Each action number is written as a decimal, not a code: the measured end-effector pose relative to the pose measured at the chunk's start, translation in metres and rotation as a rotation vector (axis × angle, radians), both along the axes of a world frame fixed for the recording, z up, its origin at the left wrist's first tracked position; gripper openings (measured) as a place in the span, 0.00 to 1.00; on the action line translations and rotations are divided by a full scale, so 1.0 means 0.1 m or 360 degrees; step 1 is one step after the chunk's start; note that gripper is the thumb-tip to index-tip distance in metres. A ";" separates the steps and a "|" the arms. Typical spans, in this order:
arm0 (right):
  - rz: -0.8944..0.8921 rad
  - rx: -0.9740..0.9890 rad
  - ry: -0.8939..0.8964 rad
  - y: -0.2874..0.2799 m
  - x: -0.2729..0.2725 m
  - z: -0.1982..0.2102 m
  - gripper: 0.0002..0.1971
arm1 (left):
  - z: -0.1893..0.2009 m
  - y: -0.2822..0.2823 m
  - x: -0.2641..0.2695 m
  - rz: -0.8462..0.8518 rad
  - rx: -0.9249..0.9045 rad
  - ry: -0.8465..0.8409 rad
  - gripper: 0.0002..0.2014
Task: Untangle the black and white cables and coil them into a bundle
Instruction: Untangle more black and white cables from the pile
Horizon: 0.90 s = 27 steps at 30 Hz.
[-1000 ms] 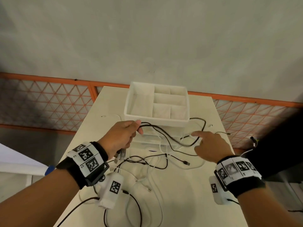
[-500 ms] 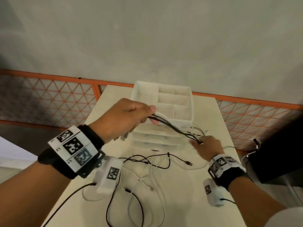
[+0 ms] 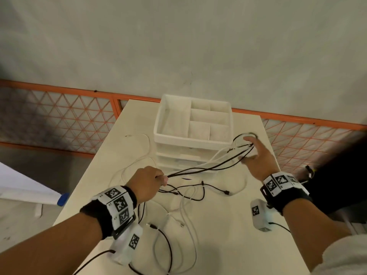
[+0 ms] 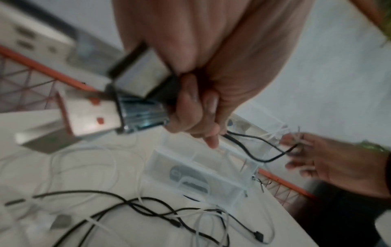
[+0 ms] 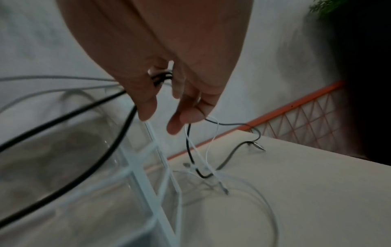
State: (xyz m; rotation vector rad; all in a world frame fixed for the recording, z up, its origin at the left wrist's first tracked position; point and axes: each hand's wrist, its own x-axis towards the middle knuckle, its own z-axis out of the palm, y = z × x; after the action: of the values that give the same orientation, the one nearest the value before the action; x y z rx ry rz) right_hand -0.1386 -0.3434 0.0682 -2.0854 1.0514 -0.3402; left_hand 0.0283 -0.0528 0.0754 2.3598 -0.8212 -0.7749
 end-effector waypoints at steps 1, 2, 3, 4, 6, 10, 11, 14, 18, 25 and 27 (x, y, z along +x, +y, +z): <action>0.0017 0.0003 0.0124 0.04 -0.04 -0.10 0.34 | 0.00 -0.01 -0.01 0.0074 -0.0054 0.0030 0.17; 0.0005 0.0007 0.0189 0.12 -0.07 -0.18 0.38 | 0.02 -0.01 -0.01 0.0129 -0.0101 0.0043 0.16; -0.0034 0.0020 0.0191 0.21 -0.09 -0.27 0.38 | 0.03 -0.02 0.00 0.0166 -0.0149 0.0048 0.16; -0.0083 0.0021 0.0165 0.32 -0.11 -0.35 0.34 | 0.06 -0.04 0.00 0.0202 -0.0201 0.0067 0.15; -0.0097 -0.0037 0.0168 0.57 -0.10 -0.52 0.19 | 0.11 -0.08 -0.01 0.0301 -0.0342 0.0182 0.14; 0.0517 0.0053 0.0317 1.14 -0.05 -0.79 0.09 | 0.23 -0.16 -0.03 0.0463 -0.0603 0.0429 0.13; 0.0685 0.0173 0.0424 1.28 -0.03 -0.83 0.16 | 0.26 -0.18 -0.04 0.0473 -0.0666 0.0484 0.13; 0.0920 0.0259 0.0803 1.60 0.03 -0.96 0.32 | 0.38 -0.21 -0.05 0.0462 -0.0883 0.0676 0.13; 0.0919 0.0367 0.0677 1.61 0.04 -0.90 0.19 | 0.64 -0.17 0.04 0.0453 -0.1157 0.0798 0.13; 0.0599 0.0590 -0.0658 1.27 0.24 0.45 0.16 | 0.57 -0.09 0.01 0.0366 -0.0834 0.0706 0.11; 0.0478 0.0668 -0.1015 1.24 0.30 0.76 0.14 | 0.51 -0.14 -0.12 0.0227 -0.0759 0.0816 0.09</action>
State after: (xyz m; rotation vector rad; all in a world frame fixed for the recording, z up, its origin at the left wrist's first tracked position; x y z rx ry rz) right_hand -0.1085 -0.2197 0.1438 -1.5605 0.3786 -0.5329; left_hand 0.0160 -0.0666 0.1262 1.6736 -0.5332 -0.9445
